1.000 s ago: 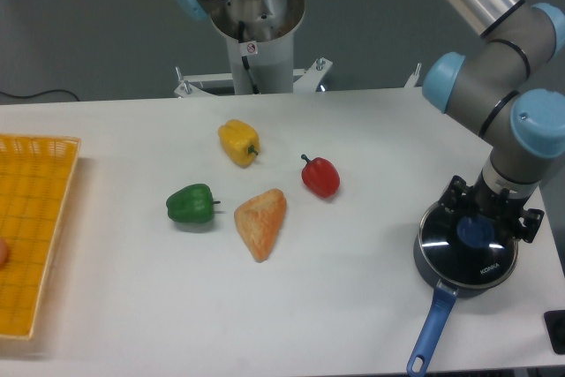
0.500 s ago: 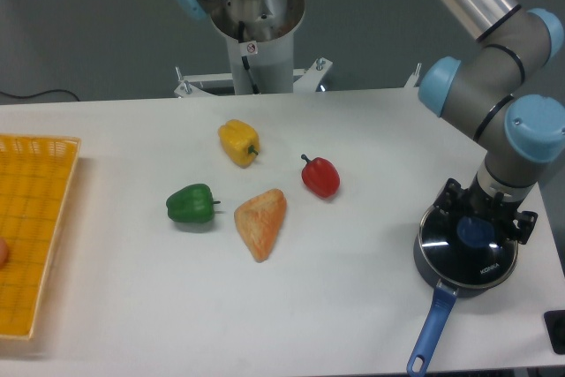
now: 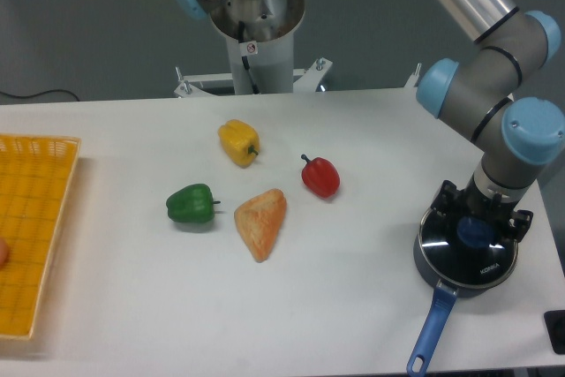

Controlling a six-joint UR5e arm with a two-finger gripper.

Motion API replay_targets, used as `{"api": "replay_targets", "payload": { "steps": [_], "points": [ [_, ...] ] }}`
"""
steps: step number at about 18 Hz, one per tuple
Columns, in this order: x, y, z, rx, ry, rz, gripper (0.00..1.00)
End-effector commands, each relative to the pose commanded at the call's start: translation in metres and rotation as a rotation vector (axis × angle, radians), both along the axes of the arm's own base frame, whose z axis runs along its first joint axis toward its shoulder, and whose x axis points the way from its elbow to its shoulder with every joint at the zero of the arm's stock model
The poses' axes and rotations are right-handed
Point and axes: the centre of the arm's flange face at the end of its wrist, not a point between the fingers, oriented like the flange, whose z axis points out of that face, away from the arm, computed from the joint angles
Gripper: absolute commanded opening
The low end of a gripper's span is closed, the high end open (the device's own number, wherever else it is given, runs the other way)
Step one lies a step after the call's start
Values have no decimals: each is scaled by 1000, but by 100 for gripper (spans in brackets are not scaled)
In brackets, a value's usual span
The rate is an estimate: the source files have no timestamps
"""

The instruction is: Open the lid

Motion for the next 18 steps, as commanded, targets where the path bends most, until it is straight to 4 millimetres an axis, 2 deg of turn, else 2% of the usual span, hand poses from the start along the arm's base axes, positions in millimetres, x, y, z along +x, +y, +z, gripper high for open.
{"api": "replay_targets", "payload": {
  "steps": [8, 18],
  "points": [
    [1, -2, 8, 2, 9, 0, 88],
    [1, -1, 7, 1, 8, 3, 71]
  ]
}}
